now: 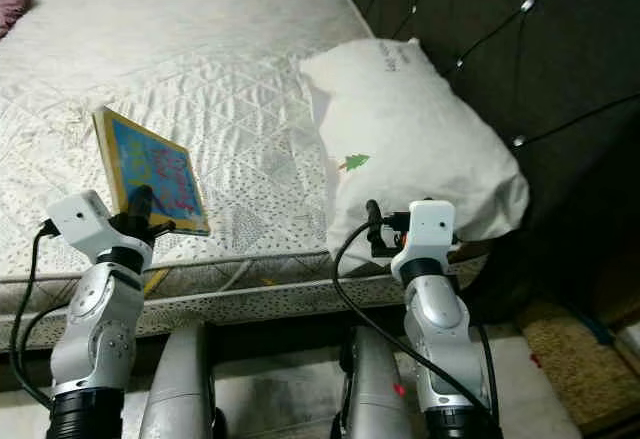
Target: Clean up the room
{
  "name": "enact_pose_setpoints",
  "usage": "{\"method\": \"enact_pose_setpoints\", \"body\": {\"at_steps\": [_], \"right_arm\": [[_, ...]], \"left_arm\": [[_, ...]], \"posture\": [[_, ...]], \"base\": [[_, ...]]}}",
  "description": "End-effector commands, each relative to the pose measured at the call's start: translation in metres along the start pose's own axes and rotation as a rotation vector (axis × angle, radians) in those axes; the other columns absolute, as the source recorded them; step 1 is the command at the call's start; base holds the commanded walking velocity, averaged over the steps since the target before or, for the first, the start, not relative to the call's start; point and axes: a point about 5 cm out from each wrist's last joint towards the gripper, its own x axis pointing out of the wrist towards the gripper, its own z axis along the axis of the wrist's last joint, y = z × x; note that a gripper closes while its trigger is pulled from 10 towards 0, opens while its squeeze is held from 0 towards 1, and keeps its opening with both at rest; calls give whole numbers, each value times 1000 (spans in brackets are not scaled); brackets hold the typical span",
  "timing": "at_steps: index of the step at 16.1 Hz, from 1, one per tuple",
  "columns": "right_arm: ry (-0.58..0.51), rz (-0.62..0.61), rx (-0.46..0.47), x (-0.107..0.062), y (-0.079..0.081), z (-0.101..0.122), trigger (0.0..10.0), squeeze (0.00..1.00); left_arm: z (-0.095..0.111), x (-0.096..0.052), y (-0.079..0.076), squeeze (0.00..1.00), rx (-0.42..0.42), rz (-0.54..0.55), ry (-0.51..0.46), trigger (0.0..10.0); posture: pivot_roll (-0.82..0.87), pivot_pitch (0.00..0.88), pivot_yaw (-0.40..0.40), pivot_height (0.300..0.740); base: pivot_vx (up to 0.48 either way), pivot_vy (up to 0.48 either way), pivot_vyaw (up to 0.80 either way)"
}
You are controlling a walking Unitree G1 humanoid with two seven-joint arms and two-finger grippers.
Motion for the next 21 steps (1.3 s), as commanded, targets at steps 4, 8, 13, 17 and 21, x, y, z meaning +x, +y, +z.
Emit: {"method": "enact_pose_setpoints", "body": {"at_steps": [4,8,13,17,21], "right_arm": [[-12,-4,-4,1,0,4,10000,0],[-20,-3,-12,0,-2,7,10000,0],[-25,-11,-51,-14,-13,13,10000,0],[2,-26,-85,-27,-27,11,10000,0],[-7,-26,-101,-29,-28,18,10000,0]], "left_arm": [[5,4,-14,0,-13,-54,-21,10000],[4,12,-20,0,-26,-83,-17,10000],[-7,32,-37,0,-125,-145,44,10000],[-25,46,-59,0,-238,-229,160,10000],[-46,54,-73,0,-392,-246,324,10000]], "posture": [[-35,12,-28,519],[-41,13,-40,519],[-84,19,-49,519],[-120,26,-55,519],[-153,43,-44,519]], "base": [[0,0,0],[203,0,0],[52,0,0],[0,0,0],[0,0,0]]}}
